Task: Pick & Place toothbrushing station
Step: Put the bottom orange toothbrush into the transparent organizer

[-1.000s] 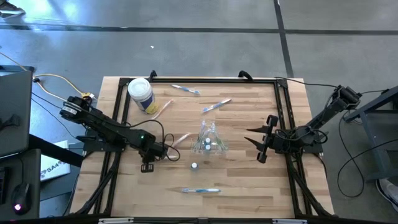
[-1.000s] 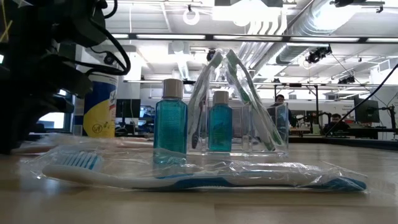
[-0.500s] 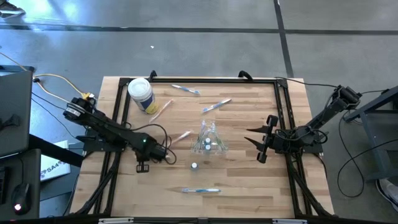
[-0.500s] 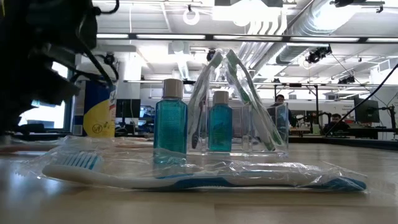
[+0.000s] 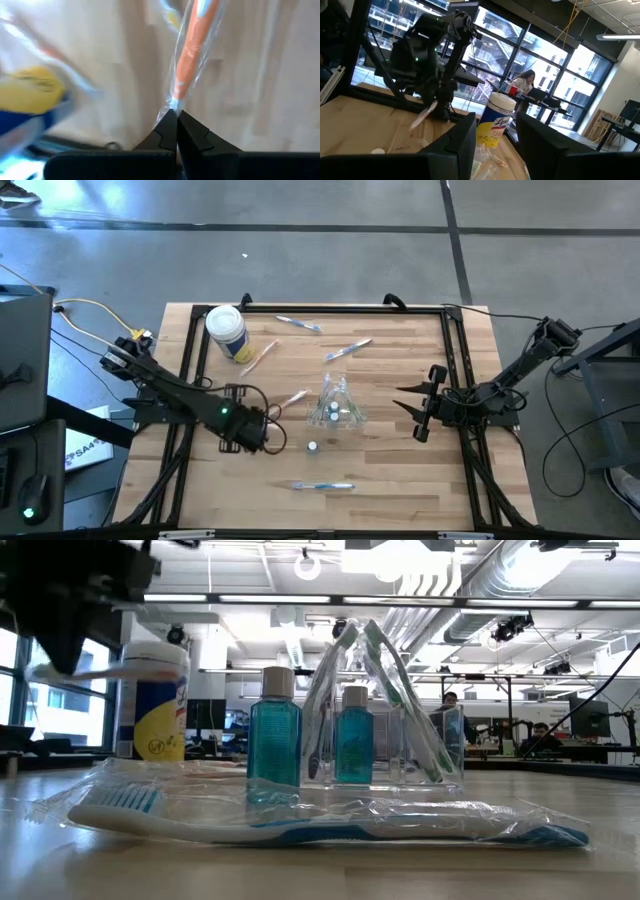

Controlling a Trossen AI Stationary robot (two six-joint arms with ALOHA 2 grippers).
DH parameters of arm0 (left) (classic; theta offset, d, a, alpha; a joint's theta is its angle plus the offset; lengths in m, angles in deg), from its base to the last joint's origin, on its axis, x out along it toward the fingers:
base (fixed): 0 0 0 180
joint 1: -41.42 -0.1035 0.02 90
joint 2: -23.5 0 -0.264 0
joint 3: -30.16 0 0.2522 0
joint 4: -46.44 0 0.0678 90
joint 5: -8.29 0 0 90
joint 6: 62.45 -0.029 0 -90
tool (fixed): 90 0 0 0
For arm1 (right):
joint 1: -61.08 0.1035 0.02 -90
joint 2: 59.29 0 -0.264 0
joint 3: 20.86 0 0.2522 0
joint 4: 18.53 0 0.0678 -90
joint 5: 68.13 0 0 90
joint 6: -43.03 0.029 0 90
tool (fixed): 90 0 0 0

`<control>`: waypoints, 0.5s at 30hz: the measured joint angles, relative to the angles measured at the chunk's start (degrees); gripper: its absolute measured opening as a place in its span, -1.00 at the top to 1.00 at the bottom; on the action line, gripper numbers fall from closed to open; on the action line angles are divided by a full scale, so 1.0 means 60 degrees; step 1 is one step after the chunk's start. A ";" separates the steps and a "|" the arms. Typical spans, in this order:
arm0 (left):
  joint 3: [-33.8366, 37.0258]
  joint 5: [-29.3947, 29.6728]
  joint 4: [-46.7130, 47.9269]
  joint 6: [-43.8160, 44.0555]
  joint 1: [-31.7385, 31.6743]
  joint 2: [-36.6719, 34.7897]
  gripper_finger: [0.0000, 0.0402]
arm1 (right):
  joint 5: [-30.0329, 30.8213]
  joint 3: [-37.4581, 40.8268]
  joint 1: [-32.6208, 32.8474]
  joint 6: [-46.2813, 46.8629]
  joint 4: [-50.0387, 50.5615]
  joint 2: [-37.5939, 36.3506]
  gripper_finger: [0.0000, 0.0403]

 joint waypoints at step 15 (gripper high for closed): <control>-0.1664 0.6000 0.0458 -0.1766 0.0649 -0.0231 1.00 | 0.0000 0.0000 -0.0002 0.1398 -0.0457 0.0001 0.34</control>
